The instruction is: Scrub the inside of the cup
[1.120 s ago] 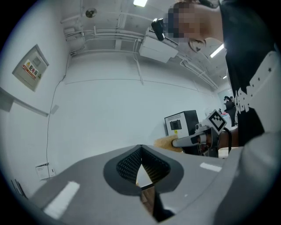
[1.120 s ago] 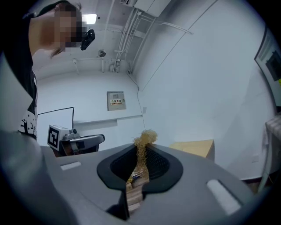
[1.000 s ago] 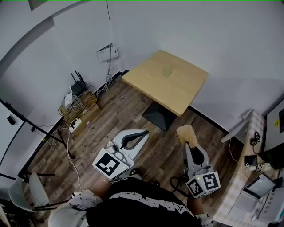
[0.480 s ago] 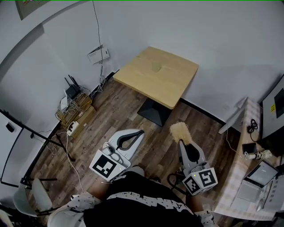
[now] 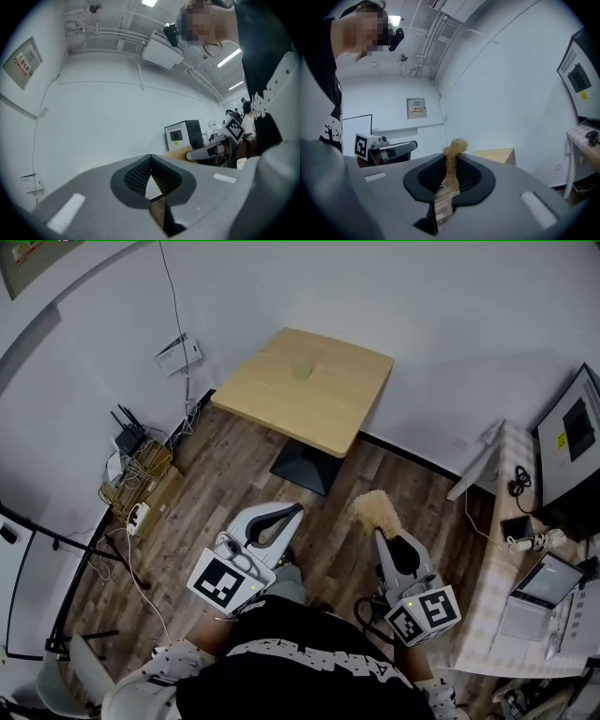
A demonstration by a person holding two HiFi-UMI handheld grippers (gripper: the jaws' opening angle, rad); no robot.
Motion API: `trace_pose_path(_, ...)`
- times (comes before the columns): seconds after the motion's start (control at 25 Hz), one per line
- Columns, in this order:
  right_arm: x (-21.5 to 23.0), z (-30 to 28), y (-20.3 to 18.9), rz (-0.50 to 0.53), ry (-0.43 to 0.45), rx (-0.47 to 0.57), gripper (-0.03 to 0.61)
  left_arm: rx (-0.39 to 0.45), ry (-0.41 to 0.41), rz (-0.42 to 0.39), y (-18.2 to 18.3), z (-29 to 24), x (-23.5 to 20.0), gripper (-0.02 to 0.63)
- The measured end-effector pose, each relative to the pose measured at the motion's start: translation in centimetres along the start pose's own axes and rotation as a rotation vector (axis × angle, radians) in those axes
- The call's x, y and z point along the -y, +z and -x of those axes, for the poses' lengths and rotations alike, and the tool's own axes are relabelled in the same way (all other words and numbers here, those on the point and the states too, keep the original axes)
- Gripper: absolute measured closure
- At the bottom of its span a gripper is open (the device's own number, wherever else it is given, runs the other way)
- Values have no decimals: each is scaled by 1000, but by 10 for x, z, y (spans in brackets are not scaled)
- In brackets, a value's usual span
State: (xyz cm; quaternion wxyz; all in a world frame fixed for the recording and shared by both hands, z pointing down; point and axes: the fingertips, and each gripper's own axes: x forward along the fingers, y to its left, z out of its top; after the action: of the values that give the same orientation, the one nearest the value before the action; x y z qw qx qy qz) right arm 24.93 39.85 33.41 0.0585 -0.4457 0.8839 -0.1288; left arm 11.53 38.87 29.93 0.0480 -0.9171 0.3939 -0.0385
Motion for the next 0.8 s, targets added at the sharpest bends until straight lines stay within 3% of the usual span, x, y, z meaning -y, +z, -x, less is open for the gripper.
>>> trace_pose_path(0.4,10,-33,9,41,-28,-16,518,117,-23,20,2,-36,-40,612)
trace_pose_path(0.8,29,-80,15,56,-54,-40,518,88,-40,46,-6,-68,-85,612)
